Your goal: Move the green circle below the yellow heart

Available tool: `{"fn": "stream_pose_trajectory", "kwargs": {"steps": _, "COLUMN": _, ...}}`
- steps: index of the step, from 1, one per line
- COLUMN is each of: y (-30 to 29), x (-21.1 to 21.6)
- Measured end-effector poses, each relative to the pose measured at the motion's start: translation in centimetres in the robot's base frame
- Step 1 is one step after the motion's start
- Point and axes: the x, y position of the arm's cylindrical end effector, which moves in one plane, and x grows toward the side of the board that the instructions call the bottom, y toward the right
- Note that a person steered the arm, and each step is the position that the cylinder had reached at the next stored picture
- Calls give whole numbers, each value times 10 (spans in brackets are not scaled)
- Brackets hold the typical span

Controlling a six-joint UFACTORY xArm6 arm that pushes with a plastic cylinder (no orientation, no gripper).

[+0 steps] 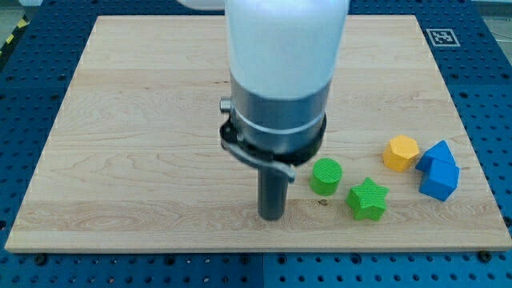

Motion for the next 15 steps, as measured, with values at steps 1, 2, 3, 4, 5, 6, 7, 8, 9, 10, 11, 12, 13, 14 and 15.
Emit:
{"fn": "stream_pose_trajectory", "kwargs": {"steps": 1, "y": 1, "x": 12}}
{"fn": "stream_pose_trajectory", "kwargs": {"steps": 2, "y": 2, "x": 12}}
{"fn": "stream_pose_trajectory", "kwargs": {"steps": 3, "y": 2, "x": 12}}
{"fn": "stream_pose_trajectory", "kwargs": {"steps": 4, "y": 14, "x": 23}}
{"fn": "stream_pose_trajectory", "kwargs": {"steps": 5, "y": 30, "x": 24}}
{"fn": "stream_pose_trajectory", "kwargs": {"steps": 6, "y": 55, "x": 23}}
{"fn": "stream_pose_trajectory", "kwargs": {"steps": 7, "y": 82, "x": 17}}
{"fn": "stream_pose_trajectory", "kwargs": {"steps": 8, "y": 97, "x": 17}}
{"fn": "stream_pose_trajectory", "kwargs": {"steps": 9, "y": 97, "x": 6}}
{"fn": "stream_pose_trajectory", "kwargs": {"steps": 10, "y": 97, "x": -11}}
{"fn": "stream_pose_trajectory", "kwargs": {"steps": 11, "y": 97, "x": -28}}
{"fn": "stream_pose_trajectory", "kwargs": {"steps": 12, "y": 93, "x": -44}}
{"fn": "stream_pose_trajectory", "kwargs": {"steps": 13, "y": 86, "x": -44}}
{"fn": "stream_pose_trajectory", "kwargs": {"steps": 14, "y": 68, "x": -44}}
{"fn": "stream_pose_trajectory", "kwargs": {"steps": 15, "y": 51, "x": -44}}
